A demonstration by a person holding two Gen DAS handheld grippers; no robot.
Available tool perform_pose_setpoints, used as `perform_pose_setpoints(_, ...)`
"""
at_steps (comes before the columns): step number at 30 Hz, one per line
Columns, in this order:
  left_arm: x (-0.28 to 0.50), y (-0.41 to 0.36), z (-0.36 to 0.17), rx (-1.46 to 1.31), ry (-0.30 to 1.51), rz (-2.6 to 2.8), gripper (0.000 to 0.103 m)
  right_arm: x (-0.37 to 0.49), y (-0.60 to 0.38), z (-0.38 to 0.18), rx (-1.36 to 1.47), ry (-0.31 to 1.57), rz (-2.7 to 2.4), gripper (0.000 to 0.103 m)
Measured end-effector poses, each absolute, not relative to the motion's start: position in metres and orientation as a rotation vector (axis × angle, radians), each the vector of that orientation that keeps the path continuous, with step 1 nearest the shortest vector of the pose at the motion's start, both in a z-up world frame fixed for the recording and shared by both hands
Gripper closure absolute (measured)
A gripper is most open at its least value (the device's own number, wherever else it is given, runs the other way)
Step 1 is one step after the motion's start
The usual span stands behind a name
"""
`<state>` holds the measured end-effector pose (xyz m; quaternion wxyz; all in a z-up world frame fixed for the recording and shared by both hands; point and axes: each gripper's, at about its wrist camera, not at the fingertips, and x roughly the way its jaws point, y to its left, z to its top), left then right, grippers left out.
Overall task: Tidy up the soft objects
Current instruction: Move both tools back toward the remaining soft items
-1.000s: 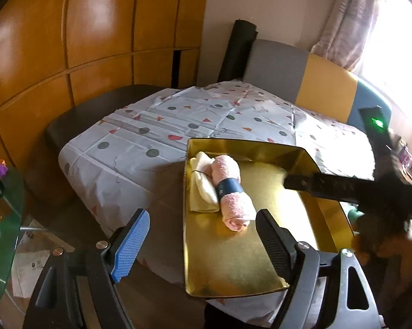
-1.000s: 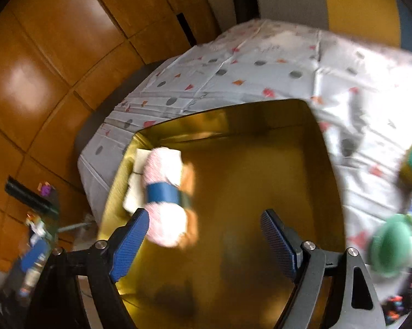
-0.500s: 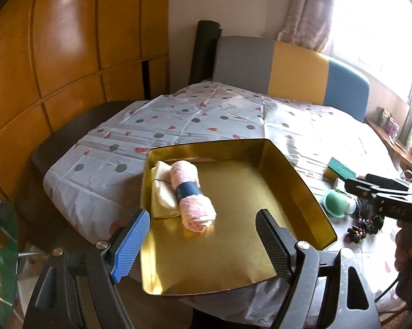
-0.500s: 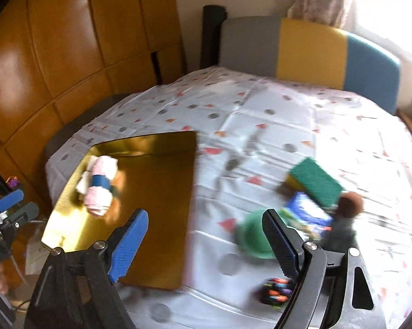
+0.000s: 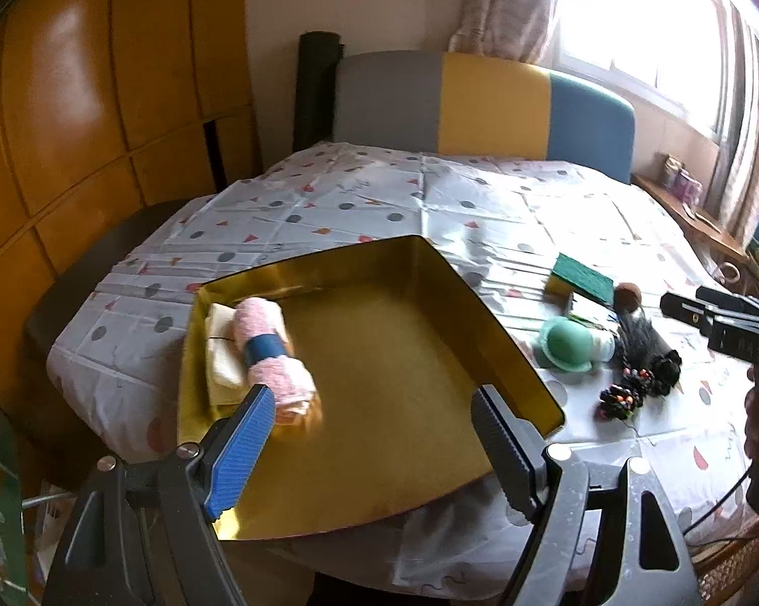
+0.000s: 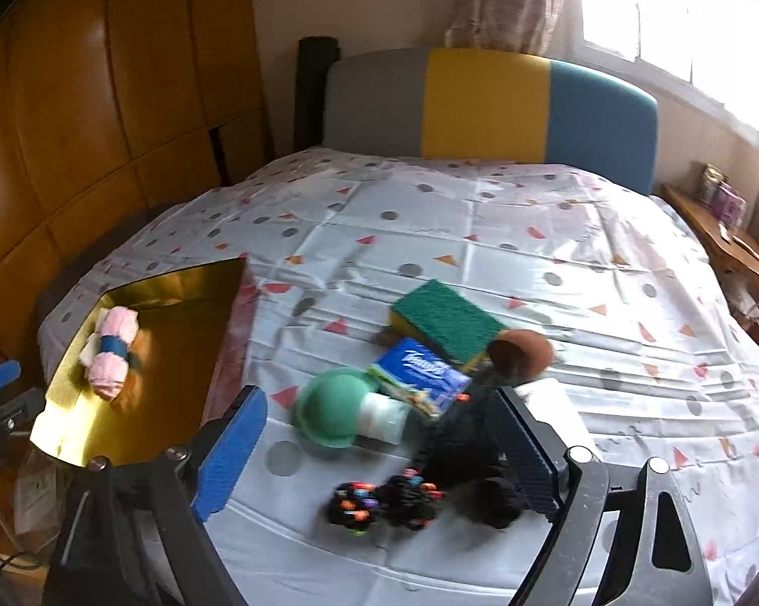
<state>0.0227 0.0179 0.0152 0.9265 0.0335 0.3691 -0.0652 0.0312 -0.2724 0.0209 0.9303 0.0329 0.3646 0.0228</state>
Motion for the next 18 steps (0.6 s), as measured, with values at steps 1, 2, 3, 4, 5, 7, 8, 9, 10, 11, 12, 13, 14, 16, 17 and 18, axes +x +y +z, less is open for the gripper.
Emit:
perform_pose_setpoints(1,0.022,0.015,0.015,0.075,0.758,-0.139,0.022,0.031,-0.278,0.021,0.073,0.745,0.036,0.011)
perform_pose_setpoints(2,0.022,0.011,0.014,0.082,0.758,-0.145,0.022,0.031,-0.285,0.021,0.08,0.742,0.02,0.011)
perform_pose_setpoints(3,0.022,0.008,0.014,0.087,0.76,-0.15,0.022,0.031,-0.292,0.02,0.09,0.739,0.004,0.011)
perform_pose_setpoints(4,0.022,0.005,0.014,0.092,0.762,-0.156,0.022,0.03,-0.299,0.019,0.097,0.735,-0.009,0.011)
perform_pose_setpoints(5,0.021,0.001,0.013,0.098,0.763,-0.163,0.022,0.03,-0.306,0.019,0.104,0.729,-0.026,0.01)
perform_pose_setpoints(7,0.021,-0.004,0.012,0.11,0.764,-0.174,0.022,0.029,-0.324,0.015,0.114,0.715,-0.076,0.008)
perform_pose_setpoints(8,0.021,-0.007,0.012,0.116,0.765,-0.18,0.022,0.029,-0.332,0.012,0.118,0.711,-0.103,0.008)
perform_pose_setpoints(9,0.021,-0.01,0.012,0.122,0.766,-0.185,0.022,0.029,-0.345,0.007,0.128,0.709,-0.141,0.008)
perform_pose_setpoints(10,0.021,-0.014,0.012,0.129,0.767,-0.192,0.022,0.028,-0.353,0.004,0.14,0.707,-0.162,0.008)
perform_pose_setpoints(11,0.021,-0.017,0.012,0.135,0.767,-0.199,0.022,0.027,-0.363,-0.001,0.16,0.705,-0.191,0.008)
perform_pose_setpoints(12,0.022,-0.02,0.012,0.142,0.767,-0.203,0.022,0.026,-0.373,-0.006,0.182,0.712,-0.228,0.008)
perform_pose_setpoints(13,0.022,-0.024,0.011,0.15,0.767,-0.211,0.022,0.027,-0.384,-0.01,0.221,0.737,-0.269,0.008)
perform_pose_setpoints(14,0.023,-0.027,0.011,0.155,0.767,-0.219,0.022,0.027,-0.391,-0.01,0.257,0.732,-0.276,0.008)
perform_pose_setpoints(16,0.026,-0.035,0.009,0.156,0.779,-0.246,0.022,0.025,-0.407,-0.012,0.347,0.722,-0.29,0.008)
perform_pose_setpoints(17,0.027,-0.038,0.008,0.15,0.788,-0.263,0.022,0.024,-0.413,-0.014,0.381,0.729,-0.3,0.008)
perform_pose_setpoints(18,0.028,-0.041,0.006,0.143,0.798,-0.284,0.022,0.024,-0.419,-0.016,0.415,0.738,-0.305,0.008)
